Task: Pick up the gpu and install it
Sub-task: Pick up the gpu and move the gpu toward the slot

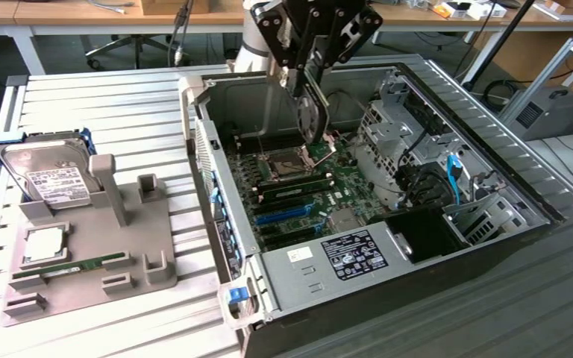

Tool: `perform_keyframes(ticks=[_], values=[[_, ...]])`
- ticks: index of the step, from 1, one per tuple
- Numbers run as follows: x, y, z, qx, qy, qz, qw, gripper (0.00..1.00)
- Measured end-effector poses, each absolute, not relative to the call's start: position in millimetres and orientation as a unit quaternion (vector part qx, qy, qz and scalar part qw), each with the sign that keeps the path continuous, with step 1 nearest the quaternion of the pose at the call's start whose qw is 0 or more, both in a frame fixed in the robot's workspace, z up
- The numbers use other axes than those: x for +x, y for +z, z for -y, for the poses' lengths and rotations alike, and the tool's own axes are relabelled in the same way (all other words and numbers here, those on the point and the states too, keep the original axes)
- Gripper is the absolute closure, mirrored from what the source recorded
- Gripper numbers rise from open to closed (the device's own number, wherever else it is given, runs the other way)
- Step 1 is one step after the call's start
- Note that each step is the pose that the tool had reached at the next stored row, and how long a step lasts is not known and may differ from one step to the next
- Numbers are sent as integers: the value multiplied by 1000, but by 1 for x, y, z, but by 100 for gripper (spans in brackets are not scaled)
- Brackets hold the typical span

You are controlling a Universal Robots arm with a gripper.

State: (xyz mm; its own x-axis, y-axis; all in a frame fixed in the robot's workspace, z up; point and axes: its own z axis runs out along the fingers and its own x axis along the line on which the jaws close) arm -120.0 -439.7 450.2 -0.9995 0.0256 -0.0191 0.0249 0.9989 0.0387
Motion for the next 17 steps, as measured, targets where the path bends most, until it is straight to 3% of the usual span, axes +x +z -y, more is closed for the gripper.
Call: perform_keyframes(ticks=[17], values=[[-61, 450, 440, 13, 19, -1000, 10, 73]])
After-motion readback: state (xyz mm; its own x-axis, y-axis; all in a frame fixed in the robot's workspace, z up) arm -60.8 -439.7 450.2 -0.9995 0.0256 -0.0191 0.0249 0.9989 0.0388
